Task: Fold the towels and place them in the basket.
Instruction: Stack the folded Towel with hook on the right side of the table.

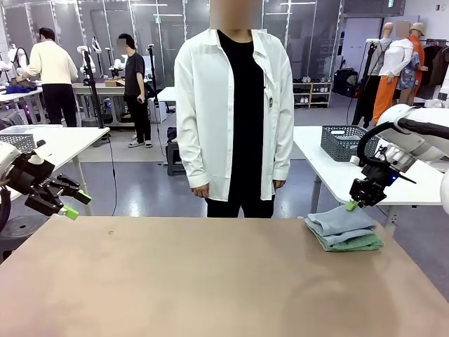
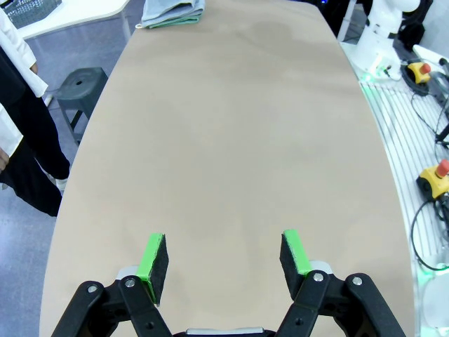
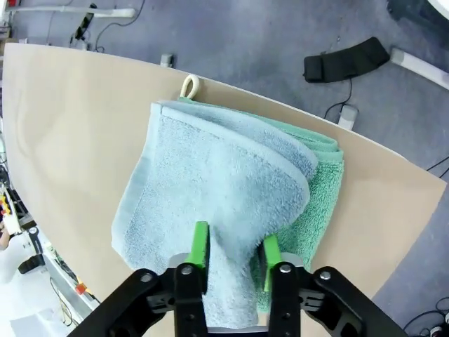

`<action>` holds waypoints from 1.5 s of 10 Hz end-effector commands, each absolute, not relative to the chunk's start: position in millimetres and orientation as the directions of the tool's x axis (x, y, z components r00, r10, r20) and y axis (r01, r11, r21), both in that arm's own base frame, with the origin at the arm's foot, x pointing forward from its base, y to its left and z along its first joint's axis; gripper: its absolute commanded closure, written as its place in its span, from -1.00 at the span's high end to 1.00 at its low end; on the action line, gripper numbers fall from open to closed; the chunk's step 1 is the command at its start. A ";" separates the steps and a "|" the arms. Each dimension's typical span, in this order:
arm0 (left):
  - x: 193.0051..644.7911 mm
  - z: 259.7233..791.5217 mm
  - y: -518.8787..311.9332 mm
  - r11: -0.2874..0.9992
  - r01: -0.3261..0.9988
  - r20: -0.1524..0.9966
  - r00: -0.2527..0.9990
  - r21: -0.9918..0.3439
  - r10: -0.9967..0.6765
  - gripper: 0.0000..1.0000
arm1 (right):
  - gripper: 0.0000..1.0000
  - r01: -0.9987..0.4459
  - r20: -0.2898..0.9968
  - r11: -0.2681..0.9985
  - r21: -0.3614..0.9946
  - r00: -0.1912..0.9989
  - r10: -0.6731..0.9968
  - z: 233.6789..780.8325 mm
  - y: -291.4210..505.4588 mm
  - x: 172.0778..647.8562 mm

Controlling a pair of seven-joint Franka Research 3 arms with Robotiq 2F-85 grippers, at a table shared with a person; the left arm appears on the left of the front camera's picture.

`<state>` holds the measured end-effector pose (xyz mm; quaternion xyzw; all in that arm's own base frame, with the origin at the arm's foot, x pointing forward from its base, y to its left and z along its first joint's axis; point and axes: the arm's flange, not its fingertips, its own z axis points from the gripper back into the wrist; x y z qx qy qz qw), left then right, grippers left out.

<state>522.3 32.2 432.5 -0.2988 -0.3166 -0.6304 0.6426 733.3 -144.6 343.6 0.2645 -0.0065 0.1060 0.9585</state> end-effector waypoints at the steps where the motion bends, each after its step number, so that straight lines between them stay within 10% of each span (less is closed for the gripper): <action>1: 519.6 434.6 31.4 0.029 0.999 0.783 0.003 0.020 -0.622 0.62 | 0.24 -0.172 0.045 0.849 0.500 0.984 0.172 341.5 -143.1 746.2; 5: 519.6 434.6 31.4 0.029 0.999 0.783 0.003 0.020 -0.622 0.62 | 1.00 -0.133 0.135 0.910 0.393 0.987 0.086 360.2 -154.9 734.2; 6: 519.6 434.6 31.4 0.029 0.999 0.783 0.003 0.020 -0.622 0.62 | 0.78 -0.159 0.188 0.924 0.349 0.977 0.097 379.0 -156.2 722.3; 10: 519.6 434.6 31.4 0.029 0.999 0.783 0.003 0.020 -0.622 0.62 | 1.00 -0.296 0.277 0.908 0.297 0.937 0.215 532.9 -140.1 592.5; 15: 519.6 434.6 31.4 0.029 0.999 0.783 0.003 0.020 -0.622 0.62 | 1.00 -0.115 0.434 0.920 0.373 0.899 -0.063 632.0 -125.4 468.6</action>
